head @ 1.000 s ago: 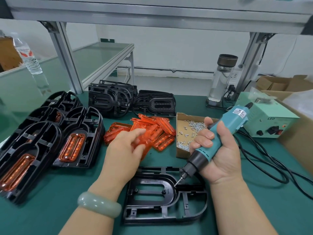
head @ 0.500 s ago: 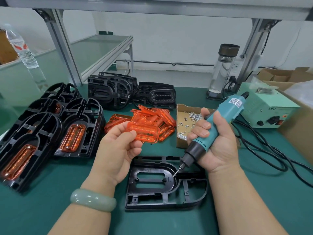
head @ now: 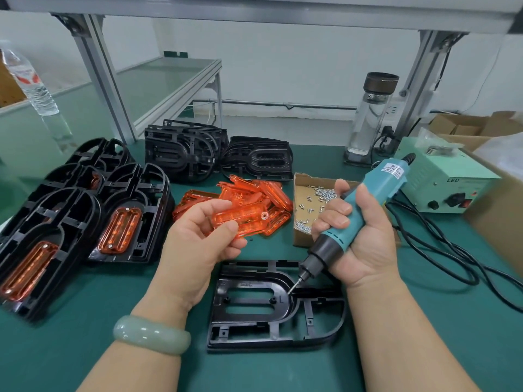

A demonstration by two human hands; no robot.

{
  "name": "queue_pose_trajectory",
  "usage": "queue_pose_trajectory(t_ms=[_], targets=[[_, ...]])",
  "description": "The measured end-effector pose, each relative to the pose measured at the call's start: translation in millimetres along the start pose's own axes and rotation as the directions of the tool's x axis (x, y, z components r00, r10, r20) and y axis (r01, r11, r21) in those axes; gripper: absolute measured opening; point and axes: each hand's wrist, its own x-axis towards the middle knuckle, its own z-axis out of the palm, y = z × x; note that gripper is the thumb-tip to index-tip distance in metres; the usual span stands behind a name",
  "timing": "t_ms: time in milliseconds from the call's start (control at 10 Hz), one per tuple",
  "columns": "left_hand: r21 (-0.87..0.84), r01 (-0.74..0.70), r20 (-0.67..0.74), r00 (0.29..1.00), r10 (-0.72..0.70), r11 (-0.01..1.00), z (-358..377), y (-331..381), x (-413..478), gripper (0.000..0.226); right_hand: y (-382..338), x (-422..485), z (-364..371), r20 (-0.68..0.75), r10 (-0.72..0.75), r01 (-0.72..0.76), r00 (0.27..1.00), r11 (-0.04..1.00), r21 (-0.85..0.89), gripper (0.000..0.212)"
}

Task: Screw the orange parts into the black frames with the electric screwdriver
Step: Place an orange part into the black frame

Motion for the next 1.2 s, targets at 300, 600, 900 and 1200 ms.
queue_pose_trajectory(t_ms=[300, 600, 900, 1200], targets=[[0.075, -0.017, -0.018, 1.0, 0.019, 0.997, -1, -4, 1, 0.028, -1, 0, 0, -0.001, -0.025, 0.025, 1.0, 1.0, -0.004, 0.019], [0.365, -0.085, 0.027, 0.996, 0.08, 0.927, -11, 8, 4, 0.027, -2, 0, 1, -0.021, -0.023, 0.023, 1.0, 1.0, -0.002, 0.019], [0.766, -0.087, 0.24, 0.958, -0.157, 0.637, -15, 15, -13, 0.011, -4, 2, 0, -0.015, -0.028, 0.029, 0.999, 1.0, 0.012, 0.019], [0.844, -0.171, 0.275, 0.952, -0.136, 0.508, -11, 8, -14, 0.016, -2, 0, 2, -0.013, -0.031, 0.031, 0.999, 0.999, 0.018, 0.019]])
